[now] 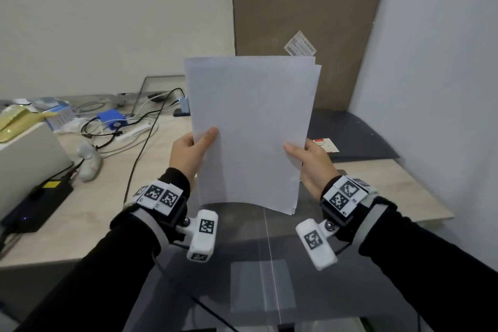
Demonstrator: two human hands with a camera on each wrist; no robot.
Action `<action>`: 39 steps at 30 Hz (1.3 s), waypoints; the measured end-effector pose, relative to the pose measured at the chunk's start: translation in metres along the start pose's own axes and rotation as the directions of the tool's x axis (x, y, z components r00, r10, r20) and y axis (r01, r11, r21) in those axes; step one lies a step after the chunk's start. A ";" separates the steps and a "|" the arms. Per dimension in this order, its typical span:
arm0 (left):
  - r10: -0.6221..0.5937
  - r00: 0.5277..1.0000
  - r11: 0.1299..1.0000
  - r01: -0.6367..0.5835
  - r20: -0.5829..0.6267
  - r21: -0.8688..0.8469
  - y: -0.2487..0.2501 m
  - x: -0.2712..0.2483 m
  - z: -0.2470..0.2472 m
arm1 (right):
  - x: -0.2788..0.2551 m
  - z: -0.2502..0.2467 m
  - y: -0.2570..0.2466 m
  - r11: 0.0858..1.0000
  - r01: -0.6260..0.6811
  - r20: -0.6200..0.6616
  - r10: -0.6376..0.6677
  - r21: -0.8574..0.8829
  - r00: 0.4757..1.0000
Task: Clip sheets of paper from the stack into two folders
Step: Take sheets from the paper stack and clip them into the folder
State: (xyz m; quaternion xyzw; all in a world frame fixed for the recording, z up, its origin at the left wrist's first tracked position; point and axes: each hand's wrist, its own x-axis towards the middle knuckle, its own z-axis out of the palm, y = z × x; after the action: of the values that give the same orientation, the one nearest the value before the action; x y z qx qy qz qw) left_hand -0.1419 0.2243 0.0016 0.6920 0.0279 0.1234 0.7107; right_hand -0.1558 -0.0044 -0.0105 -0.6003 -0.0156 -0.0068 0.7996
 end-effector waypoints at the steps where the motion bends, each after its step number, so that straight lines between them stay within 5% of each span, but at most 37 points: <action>1: -0.003 1.000 1.000 0.003 0.013 0.007 -0.001 0.000 -0.002 | 0.001 0.001 0.001 1.000 0.000 -0.005 0.000 0.000 1.000; 6: -0.076 0.977 0.997 0.079 0.197 -0.011 -0.003 0.000 -0.012 | 0.003 0.005 0.002 0.999 0.020 -0.067 -0.022 -0.032 0.998; 14: -0.196 0.966 0.979 0.204 0.171 -0.027 -0.018 0.000 -0.007 | 0.003 0.004 0.014 0.983 -0.101 0.014 0.104 -0.152 0.994; 21: -0.170 0.977 0.985 0.166 0.126 0.037 -0.005 -0.003 0.003 | 0.000 -0.003 0.000 0.968 -0.037 0.028 0.046 -0.250 0.999; 26: -0.316 0.916 0.945 0.327 0.249 -0.002 0.002 -0.011 0.014 | -0.010 -0.036 -0.045 0.822 0.024 0.055 0.009 -0.569 0.998; 29: -0.408 0.851 0.909 0.412 0.330 0.060 -0.003 -0.021 0.027 | -0.023 -0.058 -0.062 0.688 -0.039 0.037 0.096 -0.725 0.995; 33: -0.499 0.777 0.867 0.452 0.384 0.210 -0.022 -0.041 0.046 | -0.041 -0.088 -0.053 0.664 -0.191 -0.060 0.215 -0.723 0.975; 39: -0.484 0.809 0.865 0.386 0.334 0.319 -0.043 -0.062 0.062 | -0.060 -0.139 -0.012 0.620 -0.362 -0.182 0.335 -0.696 0.925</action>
State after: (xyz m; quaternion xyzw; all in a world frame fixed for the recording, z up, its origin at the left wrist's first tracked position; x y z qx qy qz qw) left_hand -0.1832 0.1500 -0.0469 0.7563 0.0542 -0.1931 0.6227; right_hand -0.2136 -0.1417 -0.0395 -0.8553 0.1184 0.1323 0.4868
